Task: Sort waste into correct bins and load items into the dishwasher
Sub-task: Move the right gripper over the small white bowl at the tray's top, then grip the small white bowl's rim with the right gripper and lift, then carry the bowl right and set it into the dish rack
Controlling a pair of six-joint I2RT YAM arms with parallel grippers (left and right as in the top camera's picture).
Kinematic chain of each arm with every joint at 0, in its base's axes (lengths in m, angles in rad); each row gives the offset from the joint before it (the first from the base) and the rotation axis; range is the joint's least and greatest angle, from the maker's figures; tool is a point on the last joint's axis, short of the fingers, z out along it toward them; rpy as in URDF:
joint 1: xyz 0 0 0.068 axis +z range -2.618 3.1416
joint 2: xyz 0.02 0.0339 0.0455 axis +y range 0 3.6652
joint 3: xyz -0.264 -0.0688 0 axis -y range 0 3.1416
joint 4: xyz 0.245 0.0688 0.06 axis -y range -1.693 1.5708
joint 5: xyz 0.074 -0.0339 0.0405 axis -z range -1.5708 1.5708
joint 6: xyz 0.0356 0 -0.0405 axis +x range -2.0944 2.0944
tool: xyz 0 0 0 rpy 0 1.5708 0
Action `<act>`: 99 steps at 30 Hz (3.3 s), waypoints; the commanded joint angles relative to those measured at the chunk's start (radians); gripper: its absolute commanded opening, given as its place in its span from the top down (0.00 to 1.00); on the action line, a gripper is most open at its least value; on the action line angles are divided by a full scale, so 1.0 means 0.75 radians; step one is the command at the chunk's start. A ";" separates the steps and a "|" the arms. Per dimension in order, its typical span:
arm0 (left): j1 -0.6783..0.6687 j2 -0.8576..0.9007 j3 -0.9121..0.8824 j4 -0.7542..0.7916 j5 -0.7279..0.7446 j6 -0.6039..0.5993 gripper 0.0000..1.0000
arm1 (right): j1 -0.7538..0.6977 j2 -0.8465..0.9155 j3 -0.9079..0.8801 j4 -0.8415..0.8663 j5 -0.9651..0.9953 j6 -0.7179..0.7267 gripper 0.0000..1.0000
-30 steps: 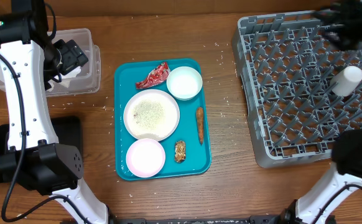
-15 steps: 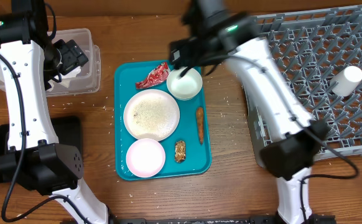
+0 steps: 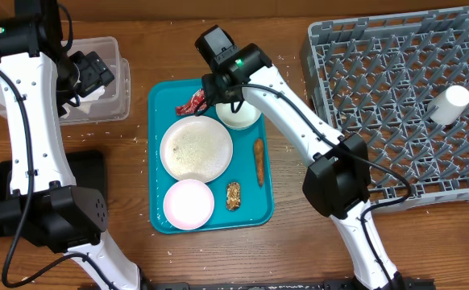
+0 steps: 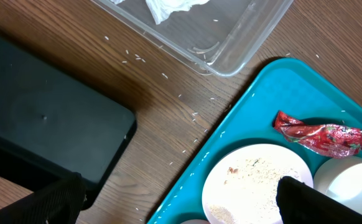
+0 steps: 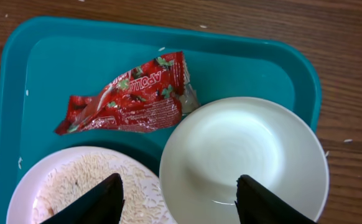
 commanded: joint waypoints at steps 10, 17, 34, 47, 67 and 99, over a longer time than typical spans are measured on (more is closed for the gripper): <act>-0.001 -0.006 0.006 0.002 -0.014 0.025 0.00 | 0.043 0.101 -0.014 0.021 -0.007 0.126 0.49; -0.001 -0.006 0.006 0.002 -0.014 0.026 0.00 | 0.044 0.138 -0.014 0.028 -0.004 0.125 0.52; -0.001 -0.006 0.006 0.002 -0.014 0.026 0.00 | 0.044 0.181 -0.014 0.033 -0.004 0.125 0.75; -0.001 -0.006 0.006 0.002 -0.014 0.026 0.00 | 0.040 0.156 0.057 -0.047 -0.011 0.126 0.96; -0.001 -0.006 0.006 0.002 -0.014 0.026 0.00 | -0.598 -0.291 0.272 -0.169 -0.487 0.316 0.96; -0.001 -0.006 0.006 0.002 -0.014 0.025 0.00 | -1.420 -0.032 -0.060 0.698 -1.499 0.260 0.96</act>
